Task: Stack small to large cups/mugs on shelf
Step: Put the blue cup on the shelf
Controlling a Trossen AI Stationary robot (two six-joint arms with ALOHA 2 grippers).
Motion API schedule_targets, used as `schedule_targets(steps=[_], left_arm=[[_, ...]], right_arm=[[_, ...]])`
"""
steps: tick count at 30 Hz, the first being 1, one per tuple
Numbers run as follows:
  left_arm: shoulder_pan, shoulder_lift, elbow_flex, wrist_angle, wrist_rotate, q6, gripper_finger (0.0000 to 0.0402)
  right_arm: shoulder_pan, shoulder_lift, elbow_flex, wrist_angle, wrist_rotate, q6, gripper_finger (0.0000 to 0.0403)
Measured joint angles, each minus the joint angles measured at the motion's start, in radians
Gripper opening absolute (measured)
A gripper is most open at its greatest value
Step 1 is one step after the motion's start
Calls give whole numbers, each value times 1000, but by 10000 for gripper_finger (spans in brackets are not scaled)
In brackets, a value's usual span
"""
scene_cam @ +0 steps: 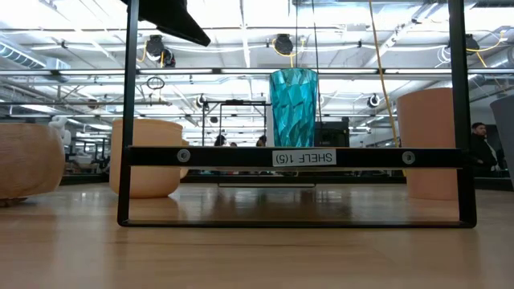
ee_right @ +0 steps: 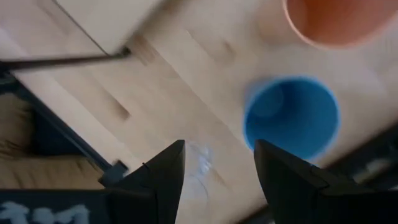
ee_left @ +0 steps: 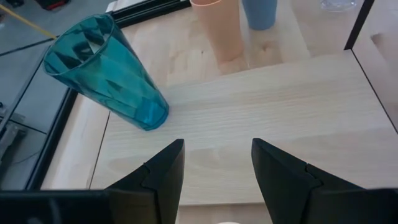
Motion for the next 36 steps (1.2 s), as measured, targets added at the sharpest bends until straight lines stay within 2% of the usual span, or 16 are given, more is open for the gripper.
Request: schedule_targets(steps=[4,12,17,29,36], left_arm=[[0,0,0,0,-4,-20,189],[0,1,-1,3,-4,-32,189],[0,1,-1,8,-4,-29,189],[-1,1,-1,8,-5,-3,189],[-1,1,-1,8,-5,10,189]], right_arm=[[0,5,0,-58,-57,30,183],[0,0,0,-77,-81,61,183],[-25,0,-2,-68,-78,23,185],[-56,0,-148,61,-83,-15,257],[-56,-1,-191,84,-84,-15,264]])
